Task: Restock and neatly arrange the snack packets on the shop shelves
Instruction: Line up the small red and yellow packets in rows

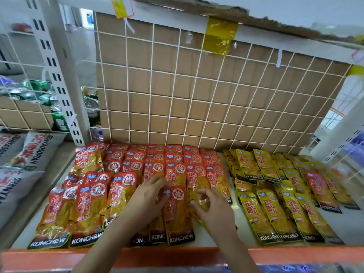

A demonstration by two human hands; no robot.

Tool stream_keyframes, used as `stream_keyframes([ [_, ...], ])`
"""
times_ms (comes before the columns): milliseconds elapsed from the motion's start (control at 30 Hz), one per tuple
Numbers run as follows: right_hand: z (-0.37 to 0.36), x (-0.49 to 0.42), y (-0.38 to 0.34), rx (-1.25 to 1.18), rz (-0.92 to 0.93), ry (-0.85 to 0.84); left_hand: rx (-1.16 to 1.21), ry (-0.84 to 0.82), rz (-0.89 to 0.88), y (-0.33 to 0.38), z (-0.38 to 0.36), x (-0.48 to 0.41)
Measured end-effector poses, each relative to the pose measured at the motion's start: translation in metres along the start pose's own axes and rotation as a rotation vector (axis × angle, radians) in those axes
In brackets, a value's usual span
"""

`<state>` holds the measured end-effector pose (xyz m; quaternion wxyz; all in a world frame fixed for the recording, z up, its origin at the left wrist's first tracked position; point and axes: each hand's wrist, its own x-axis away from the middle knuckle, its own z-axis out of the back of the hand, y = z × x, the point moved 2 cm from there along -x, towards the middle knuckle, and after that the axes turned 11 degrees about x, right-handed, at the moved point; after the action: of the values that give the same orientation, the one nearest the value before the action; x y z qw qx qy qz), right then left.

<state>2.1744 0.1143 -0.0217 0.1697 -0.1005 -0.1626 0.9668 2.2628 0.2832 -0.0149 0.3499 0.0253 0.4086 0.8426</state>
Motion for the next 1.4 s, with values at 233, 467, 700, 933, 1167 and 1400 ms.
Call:
stream_keyframes([
  [233,0.011,0.012,0.035,0.028,-0.09,-0.006,-0.138,-0.079,0.037,-0.004,-0.012,0.005],
  [467,0.015,0.018,0.029,0.172,-0.08,-0.18,-0.244,-0.143,0.036,-0.014,-0.022,0.012],
  [700,0.018,0.017,0.028,0.049,-0.178,-0.197,-0.288,-0.18,0.081,-0.018,-0.024,0.01],
  [933,0.022,0.024,0.04,-0.12,-0.244,-0.042,-0.241,-0.195,0.112,-0.01,-0.019,0.011],
  [1167,0.04,0.032,0.066,-0.357,-0.336,0.123,-0.201,-0.14,0.084,-0.001,-0.017,0.009],
  [1400,0.059,0.042,0.111,-0.44,-0.402,0.183,-0.178,-0.072,0.088,0.012,-0.022,-0.002],
])
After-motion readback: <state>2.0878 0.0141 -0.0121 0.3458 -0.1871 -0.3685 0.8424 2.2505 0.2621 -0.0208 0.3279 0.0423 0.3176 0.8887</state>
